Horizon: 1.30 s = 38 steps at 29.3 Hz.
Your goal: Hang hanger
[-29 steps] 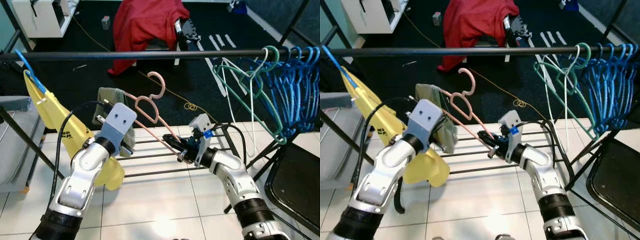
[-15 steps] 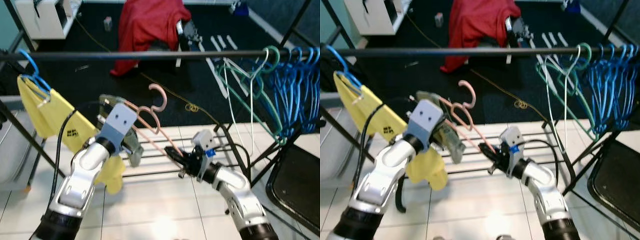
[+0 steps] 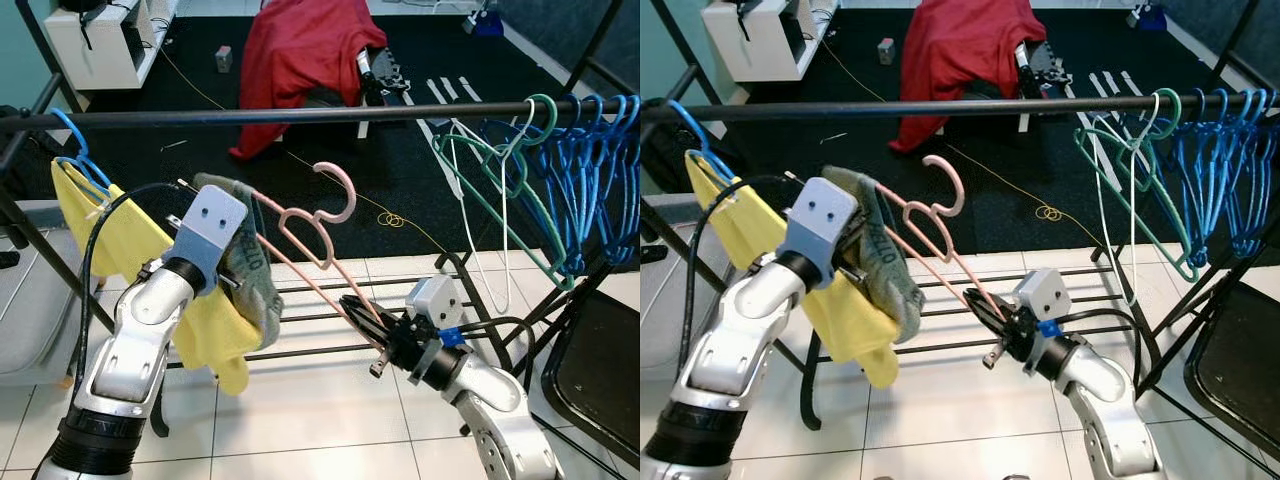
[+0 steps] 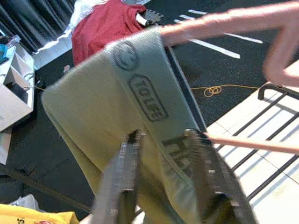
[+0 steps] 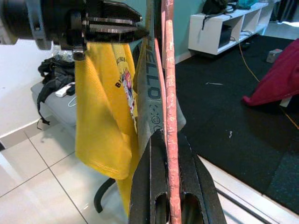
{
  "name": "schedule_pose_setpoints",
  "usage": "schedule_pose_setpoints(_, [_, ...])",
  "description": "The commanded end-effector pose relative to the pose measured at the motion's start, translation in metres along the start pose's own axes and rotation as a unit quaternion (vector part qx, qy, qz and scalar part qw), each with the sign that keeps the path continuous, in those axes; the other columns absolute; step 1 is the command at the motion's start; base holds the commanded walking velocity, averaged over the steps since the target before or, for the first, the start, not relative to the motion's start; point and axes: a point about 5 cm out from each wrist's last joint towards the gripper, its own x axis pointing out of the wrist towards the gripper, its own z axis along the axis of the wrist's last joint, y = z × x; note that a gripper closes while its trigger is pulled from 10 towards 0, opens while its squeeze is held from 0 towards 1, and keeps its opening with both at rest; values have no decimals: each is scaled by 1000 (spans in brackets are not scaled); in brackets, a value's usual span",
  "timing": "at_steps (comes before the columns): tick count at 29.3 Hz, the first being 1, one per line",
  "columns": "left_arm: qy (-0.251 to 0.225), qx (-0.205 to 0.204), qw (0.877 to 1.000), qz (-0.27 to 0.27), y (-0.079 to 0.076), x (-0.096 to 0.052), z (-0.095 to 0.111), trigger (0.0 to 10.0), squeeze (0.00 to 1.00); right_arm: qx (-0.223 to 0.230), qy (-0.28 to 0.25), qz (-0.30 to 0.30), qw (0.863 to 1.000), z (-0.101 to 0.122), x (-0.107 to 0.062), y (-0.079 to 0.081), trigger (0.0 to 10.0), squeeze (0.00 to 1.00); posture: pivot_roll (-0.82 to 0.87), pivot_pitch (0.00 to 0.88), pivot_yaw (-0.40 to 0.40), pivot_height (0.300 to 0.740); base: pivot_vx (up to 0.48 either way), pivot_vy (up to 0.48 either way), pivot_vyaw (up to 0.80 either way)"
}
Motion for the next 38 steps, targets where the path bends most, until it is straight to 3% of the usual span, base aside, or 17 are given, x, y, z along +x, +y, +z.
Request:
schedule_pose_setpoints(1, [10,-7,1000,-6,-8,-3,-3,10000,1000,1,-9,-5,1000,6,-2,-1,0,0,-48,153,28,740,0,0,0])
schedule_pose_setpoints(2, [11,-10,1000,-11,-13,-4,-3,10000,984,0,-10,-6,1000,9,-2,1,0,0,-49,153,27,740,0,0,0])
schedule_pose_setpoints(3, [12,-17,1000,-15,-17,-4,-3,10000,0,-1,-11,-7,1000,11,-2,1,0,0,-51,153,26,740,0,0,0])
schedule_pose_setpoints(6, [12,-23,1000,-18,-20,-4,-2,10000,0,-1,-12,-7,1000,12,-2,2,0,0,-51,153,26,740,0,0,0])
schedule_pose_setpoints(9, [11,-54,998,-5,-28,1,2,10000,0,0,-13,-6,1000,14,-3,5,0,0,-53,150,24,740,0,0,0])
schedule_pose_setpoints(17, [-12,-94,995,15,-31,3,10,10000,0,5,-7,-5,1000,15,-3,9,0,0,-56,143,26,740,0,0,0])
schedule_pose_setpoints(23, [-12,-78,997,-8,-30,-1,8,10000,0,4,-4,-6,1000,14,-4,9,0,0,-58,141,25,740,0,0,0])
schedule_pose_setpoints(26, [5,-47,999,-6,-19,-6,0,10000,0,3,1,-8,1000,12,-7,6,0,0,-56,144,24,740,0,0,0])
schedule_pose_setpoints(32, [-10,-53,998,-20,-8,-16,0,10000,0,1,7,-13,1000,11,-8,2,0,0,-53,152,23,740,0,0,0])
schedule_pose_setpoints(35, [-10,-54,998,-15,-8,-17,0,10000,0,1,6,-13,1000,11,-8,2,0,0,-52,153,23,740,0,0,0])
schedule_pose_setpoints(38, [-22,-81,996,9,-13,-13,6,10000,0,1,5,-12,1000,12,-6,1,0,0,-52,157,23,740,0,0,0])
